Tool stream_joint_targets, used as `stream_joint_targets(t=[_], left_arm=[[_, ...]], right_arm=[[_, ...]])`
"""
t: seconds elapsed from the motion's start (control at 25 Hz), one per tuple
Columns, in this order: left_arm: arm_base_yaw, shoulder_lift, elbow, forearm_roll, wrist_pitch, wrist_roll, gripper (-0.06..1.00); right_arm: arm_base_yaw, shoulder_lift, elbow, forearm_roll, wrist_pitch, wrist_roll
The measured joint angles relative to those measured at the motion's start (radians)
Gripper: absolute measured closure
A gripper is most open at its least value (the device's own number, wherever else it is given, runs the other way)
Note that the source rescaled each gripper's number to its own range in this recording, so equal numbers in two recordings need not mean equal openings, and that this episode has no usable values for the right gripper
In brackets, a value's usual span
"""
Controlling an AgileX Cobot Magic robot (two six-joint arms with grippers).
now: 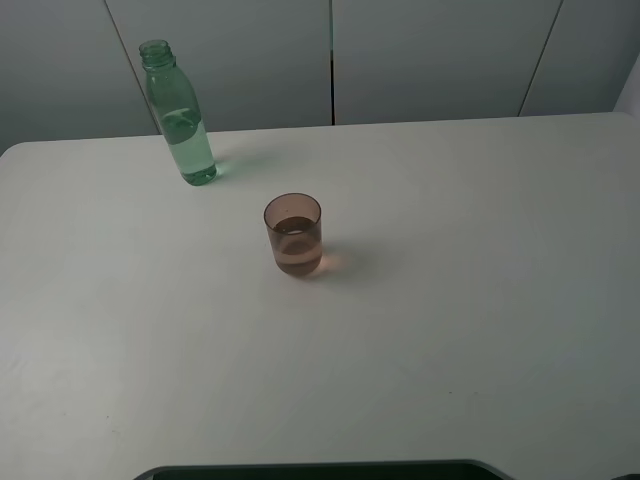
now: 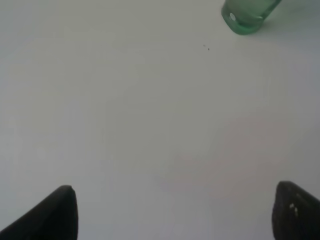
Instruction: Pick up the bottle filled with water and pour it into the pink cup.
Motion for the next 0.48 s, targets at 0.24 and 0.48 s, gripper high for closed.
stream_joint_targets(t=[0.24,0.48], left_arm=[[0.000,-0.220,0.195,0.000,0.002,0.006,-0.05],[0.000,-0.397,0.360,0.000,0.004,0.020,-0.05]], right_arm=[[0.000,0.000,0.000,0.000,0.000,0.000],[0.000,0.000,0.000,0.000,0.000,0.000]])
